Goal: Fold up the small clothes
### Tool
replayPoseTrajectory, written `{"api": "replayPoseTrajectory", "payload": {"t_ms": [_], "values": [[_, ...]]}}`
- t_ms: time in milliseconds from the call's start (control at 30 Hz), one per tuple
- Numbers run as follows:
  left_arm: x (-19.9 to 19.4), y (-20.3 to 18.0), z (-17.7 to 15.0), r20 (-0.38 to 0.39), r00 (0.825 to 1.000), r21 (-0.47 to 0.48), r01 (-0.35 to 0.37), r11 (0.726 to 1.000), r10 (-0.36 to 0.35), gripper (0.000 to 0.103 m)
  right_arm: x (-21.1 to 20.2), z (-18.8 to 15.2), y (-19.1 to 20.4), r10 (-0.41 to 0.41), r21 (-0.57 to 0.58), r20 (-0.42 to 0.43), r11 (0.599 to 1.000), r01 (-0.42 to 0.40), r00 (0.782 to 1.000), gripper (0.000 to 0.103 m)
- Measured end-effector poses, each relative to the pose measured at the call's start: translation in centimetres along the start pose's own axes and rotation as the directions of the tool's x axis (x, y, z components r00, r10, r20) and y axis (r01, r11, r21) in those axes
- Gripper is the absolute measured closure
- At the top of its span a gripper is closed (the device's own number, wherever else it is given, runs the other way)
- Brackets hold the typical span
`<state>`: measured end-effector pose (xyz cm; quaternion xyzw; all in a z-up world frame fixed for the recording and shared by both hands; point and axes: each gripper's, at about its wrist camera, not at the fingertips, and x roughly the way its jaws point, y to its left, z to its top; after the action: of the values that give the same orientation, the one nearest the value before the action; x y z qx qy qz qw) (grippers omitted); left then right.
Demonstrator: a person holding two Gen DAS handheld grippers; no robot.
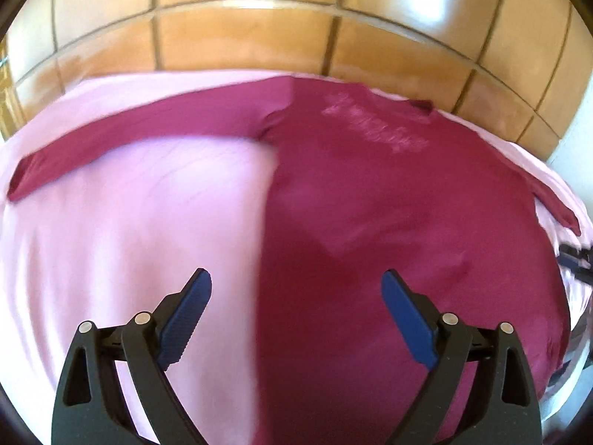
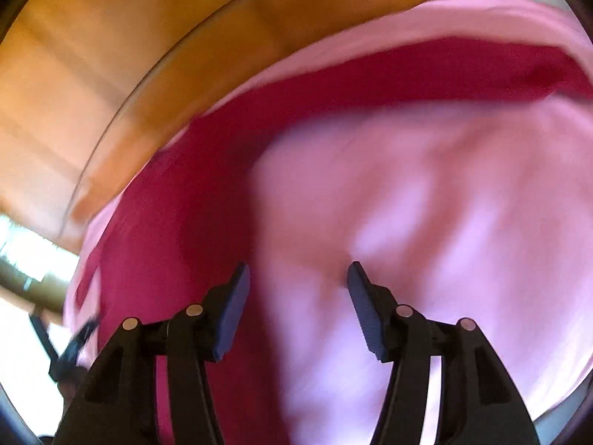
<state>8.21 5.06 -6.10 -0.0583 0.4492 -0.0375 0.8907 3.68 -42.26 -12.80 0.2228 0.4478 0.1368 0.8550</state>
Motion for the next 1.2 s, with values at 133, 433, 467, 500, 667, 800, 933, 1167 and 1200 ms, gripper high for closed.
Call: {"api": "replayPoseTrajectory", "payload": {"t_ms": [133,433,467,500,667,800,933,1167,1200], "values": [[-0.4,1.5,-2.4,-0.069,0.997,0.022,0.042,0.999,-0.040,0.032,0.1,-3.9,2.7,-0.048,-0.084,-0.053,0.996,0.043,0.997,0.061],[-2.4,0.3,-4.5,-0.056,0.997,0.143,0.062,0.988,-0.054,0.093,-1.7,-4.7,3.1,-0.162,-0.179,-0.014,0.971,0.157,0.987,0.096],[-2.3,0.6,-4.5,-0.064,0.996,0.130,0.069,0.989,-0.061,0.093,-1.4,-5.3,2.8,-0.181,-0.180,-0.028,0.968,0.173,0.983,0.096],[-2.2,0.8,-4.5,-0.073,0.995,0.120,0.078,0.990,-0.070,0.093,-0.5,-5.5,2.4,-0.200,-0.178,-0.054,0.966,0.188,0.978,0.096],[-2.8,0.6,-3.4,-0.072,0.996,0.129,0.070,0.989,-0.061,0.084,-0.1,-4.5,1.5,-0.152,-0.127,-0.067,0.982,0.143,0.986,0.088],[-4.2,0.9,-1.5,0.030,0.998,0.061,0.061,0.996,-0.063,0.041,-1.4,-3.1,-0.5,-0.136,-0.046,-0.011,0.990,0.135,0.991,0.063],[-4.2,-1.3,0.8,0.100,0.990,0.073,0.092,0.993,-0.099,0.041,-3.2,-0.1,-4.6,-0.176,0.116,0.097,0.979,0.165,0.980,0.058],[2.1,-5.4,2.2,-0.033,0.989,0.117,0.147,0.982,-0.144,0.041,-6.4,6.6,-15.3,-0.269,0.481,0.283,0.870,0.106,0.920,0.060],[3.2,-5.7,2.1,-0.064,0.987,0.110,0.154,0.982,-0.147,0.041,-6.8,7.7,-16.9,-0.285,0.528,0.305,0.845,0.087,0.909,0.061]]}}
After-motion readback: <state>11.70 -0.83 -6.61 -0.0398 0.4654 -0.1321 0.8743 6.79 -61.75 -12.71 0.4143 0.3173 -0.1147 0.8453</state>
